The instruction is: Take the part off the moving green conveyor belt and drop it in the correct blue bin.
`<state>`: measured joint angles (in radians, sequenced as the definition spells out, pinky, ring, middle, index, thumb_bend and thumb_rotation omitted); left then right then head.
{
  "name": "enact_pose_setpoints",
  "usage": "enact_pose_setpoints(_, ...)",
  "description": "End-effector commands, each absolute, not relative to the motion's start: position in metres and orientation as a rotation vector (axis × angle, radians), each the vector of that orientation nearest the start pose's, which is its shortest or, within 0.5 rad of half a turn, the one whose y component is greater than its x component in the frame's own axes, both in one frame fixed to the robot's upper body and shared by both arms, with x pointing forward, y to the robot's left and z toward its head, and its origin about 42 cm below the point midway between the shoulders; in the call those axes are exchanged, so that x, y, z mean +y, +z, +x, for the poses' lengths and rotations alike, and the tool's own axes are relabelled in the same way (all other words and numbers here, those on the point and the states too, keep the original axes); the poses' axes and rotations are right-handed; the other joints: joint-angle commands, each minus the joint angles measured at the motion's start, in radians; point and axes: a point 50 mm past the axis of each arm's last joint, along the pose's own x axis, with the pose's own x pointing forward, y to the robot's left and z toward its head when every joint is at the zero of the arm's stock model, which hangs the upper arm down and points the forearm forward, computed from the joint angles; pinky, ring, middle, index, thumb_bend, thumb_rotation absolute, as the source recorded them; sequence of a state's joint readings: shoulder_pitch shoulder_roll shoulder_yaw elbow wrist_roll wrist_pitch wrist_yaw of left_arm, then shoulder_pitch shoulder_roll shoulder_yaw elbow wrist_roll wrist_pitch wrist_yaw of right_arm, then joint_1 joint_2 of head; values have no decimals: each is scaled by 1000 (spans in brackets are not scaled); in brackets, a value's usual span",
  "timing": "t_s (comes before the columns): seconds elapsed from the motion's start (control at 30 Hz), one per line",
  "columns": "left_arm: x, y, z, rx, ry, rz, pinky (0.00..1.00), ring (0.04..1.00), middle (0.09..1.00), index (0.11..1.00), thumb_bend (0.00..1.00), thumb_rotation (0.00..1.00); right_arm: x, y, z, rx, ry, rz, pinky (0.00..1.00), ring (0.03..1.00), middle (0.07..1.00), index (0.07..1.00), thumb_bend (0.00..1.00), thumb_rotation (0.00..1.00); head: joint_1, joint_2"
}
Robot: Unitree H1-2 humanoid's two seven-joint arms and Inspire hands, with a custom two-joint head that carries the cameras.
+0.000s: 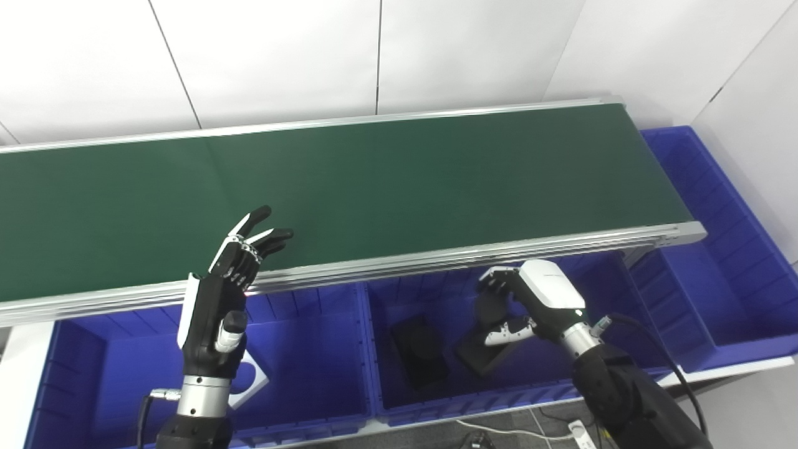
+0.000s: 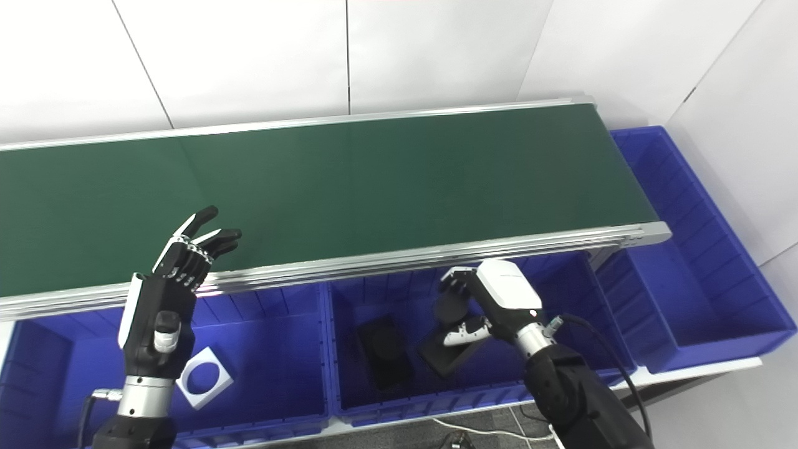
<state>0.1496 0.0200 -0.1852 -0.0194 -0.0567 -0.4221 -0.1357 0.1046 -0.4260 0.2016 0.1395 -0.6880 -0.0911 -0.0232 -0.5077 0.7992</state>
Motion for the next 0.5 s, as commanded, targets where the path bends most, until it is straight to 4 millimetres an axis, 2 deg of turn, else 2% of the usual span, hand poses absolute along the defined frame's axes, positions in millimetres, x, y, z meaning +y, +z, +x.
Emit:
enact_pose_setpoints(0.0,168,103,228,-362,-274,-64,779,778,728,852,923,912,-326,55,237,131,265,-1103,567,753,827,756,1000,380,-2,0)
enact_pose_setpoints(0.27,170,103,227,-360,-266,-53,765,767,724,852,923,907,-325,56,236,143,267,-1102,594,773,837,765,1000,367,6,-7)
enact_pose_setpoints(0.47,171,102,227,-360,-273,-64,769,770,722,854,915,901,-322,59,235,123,260,-1101,584,751,813,763,1000,351,2,-13)
